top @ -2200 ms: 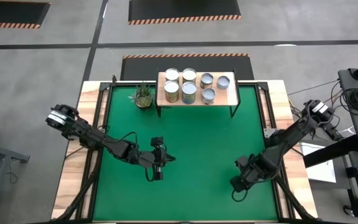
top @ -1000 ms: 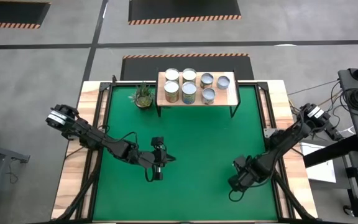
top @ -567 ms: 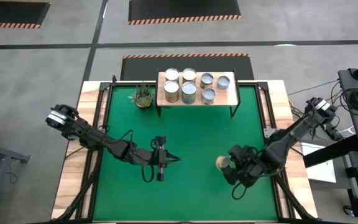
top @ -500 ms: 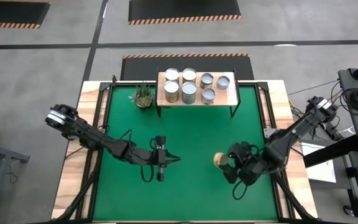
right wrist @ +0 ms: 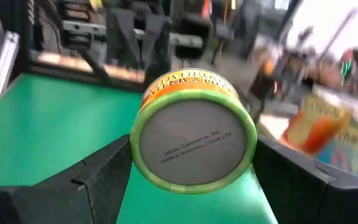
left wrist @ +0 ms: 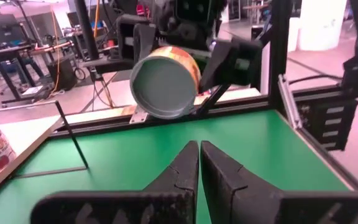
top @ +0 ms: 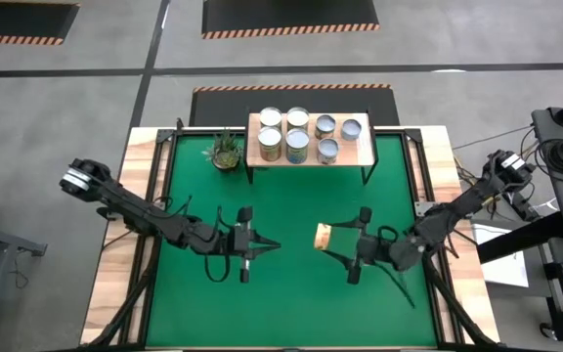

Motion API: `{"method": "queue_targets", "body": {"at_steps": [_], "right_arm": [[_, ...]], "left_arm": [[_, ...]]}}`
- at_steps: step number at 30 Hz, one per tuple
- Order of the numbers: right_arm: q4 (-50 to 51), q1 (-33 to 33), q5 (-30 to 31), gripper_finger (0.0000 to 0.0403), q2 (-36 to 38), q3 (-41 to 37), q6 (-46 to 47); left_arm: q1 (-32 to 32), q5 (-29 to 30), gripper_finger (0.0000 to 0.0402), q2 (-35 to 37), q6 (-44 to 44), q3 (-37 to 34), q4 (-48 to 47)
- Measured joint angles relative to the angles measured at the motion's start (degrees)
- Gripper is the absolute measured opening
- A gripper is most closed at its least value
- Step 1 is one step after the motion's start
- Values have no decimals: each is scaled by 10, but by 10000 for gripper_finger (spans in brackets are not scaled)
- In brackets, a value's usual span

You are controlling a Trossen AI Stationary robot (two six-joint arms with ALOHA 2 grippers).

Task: Pick and place cans onto a shelf
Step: Put the canned mushrooms on the shelf

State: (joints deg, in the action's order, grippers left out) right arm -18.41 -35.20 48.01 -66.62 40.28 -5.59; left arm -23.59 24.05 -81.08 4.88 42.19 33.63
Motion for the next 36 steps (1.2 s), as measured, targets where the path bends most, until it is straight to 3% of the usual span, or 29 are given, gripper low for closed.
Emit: {"method": "queue_targets", "body": {"at_steps": [4, 7, 11, 15, 18, 21, 29, 36], "right_arm": [[-240, 0, -15, 296, -9, -88, -161], [-416, 4, -60, 297, -28, -136, -256], [-544, 14, -131, 297, -55, -159, -316], [-552, 22, -140, 297, -82, -150, -347], [-555, 23, -140, 297, -105, -131, -369], [-553, 22, -141, 297, -133, -111, -394], [-554, 22, -186, 297, -185, -63, -424], [-552, 23, -186, 297, -193, -56, -432]], "left_arm": [[0, 0, 0, 2, -24, 0, 5], [2, 0, 0, -8, -30, 0, 22], [2, -1, 0, -30, -29, 1, 70], [2, -2, 6, -35, -29, 2, 89], [6, -22, 32, -35, -49, 2, 99], [11, -51, 76, -35, -78, 2, 102], [15, -52, 212, -36, -101, 2, 131], [21, -71, 282, -60, -96, 1, 170]]}}
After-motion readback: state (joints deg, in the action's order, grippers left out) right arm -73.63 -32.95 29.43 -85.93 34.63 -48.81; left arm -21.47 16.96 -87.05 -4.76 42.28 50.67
